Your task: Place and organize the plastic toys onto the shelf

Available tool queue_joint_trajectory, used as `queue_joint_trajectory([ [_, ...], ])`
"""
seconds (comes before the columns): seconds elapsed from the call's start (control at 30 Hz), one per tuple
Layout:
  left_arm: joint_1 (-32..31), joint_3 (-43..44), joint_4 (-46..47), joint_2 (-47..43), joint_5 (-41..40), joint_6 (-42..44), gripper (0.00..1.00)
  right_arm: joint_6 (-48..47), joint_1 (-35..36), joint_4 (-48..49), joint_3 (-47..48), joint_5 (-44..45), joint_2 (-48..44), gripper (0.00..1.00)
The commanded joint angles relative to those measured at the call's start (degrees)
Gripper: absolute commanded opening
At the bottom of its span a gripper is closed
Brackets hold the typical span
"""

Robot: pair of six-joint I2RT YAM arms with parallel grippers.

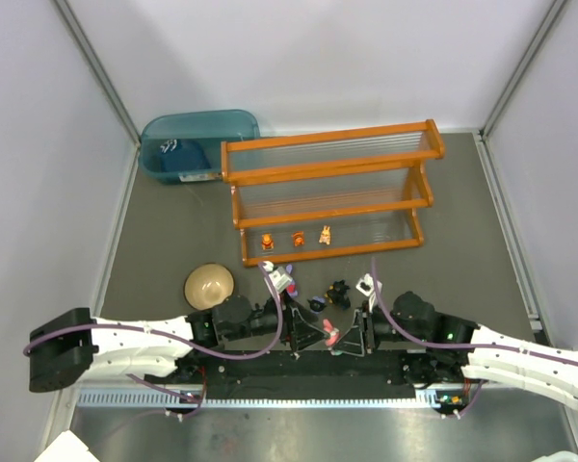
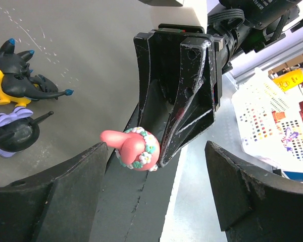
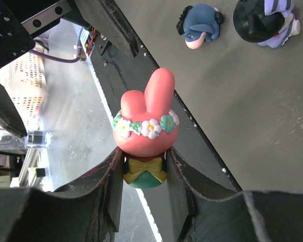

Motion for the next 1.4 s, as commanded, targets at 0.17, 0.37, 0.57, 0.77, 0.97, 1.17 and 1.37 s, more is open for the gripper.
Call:
queue_joint_trajectory([
  [0.17, -0.3, 0.82, 5.35, 1.68, 2.87, 0.73, 0.84, -0.64, 0.79, 3.25, 1.6, 0.62, -1.19, 0.0],
  [0.37, -0.21, 1.26, 4.82, 2.91, 2.87, 0.65, 0.84, -1.0, 0.87, 2.02, 2.04, 2.03, -4.26, 0.0],
  [0.57, -0.21, 0.64, 6.92, 4.4, 2.44, 0.03, 0.84, -0.73, 0.79, 2.27, 2.13, 0.8, -5.41, 0.0],
  [0.77, -0.3, 0.73, 9.04, 5.46, 2.35, -0.58, 0.89, -0.47, 0.87, 5.96, 1.26, -1.92, -5.32, 0.0],
  [0.97, -0.21, 1.26, 11.4, 7.21, 3.31, -0.85, 0.9, 0.06, 0.79, 9.92, 0.46, -3.33, -5.5, 0.0],
  [1.17, -0.21, 1.08, 13.34, 8.19, 4.19, -1.72, 0.85, 0.58, 0.87, 12.3, -0.06, -3.33, -5.5, 0.0],
  [1.37, -0.3, 1.17, 14.13, 8.54, 5.25, -1.81, 0.71, 0.5, 0.79, 12.04, -0.15, -2.36, -5.67, 0.0],
])
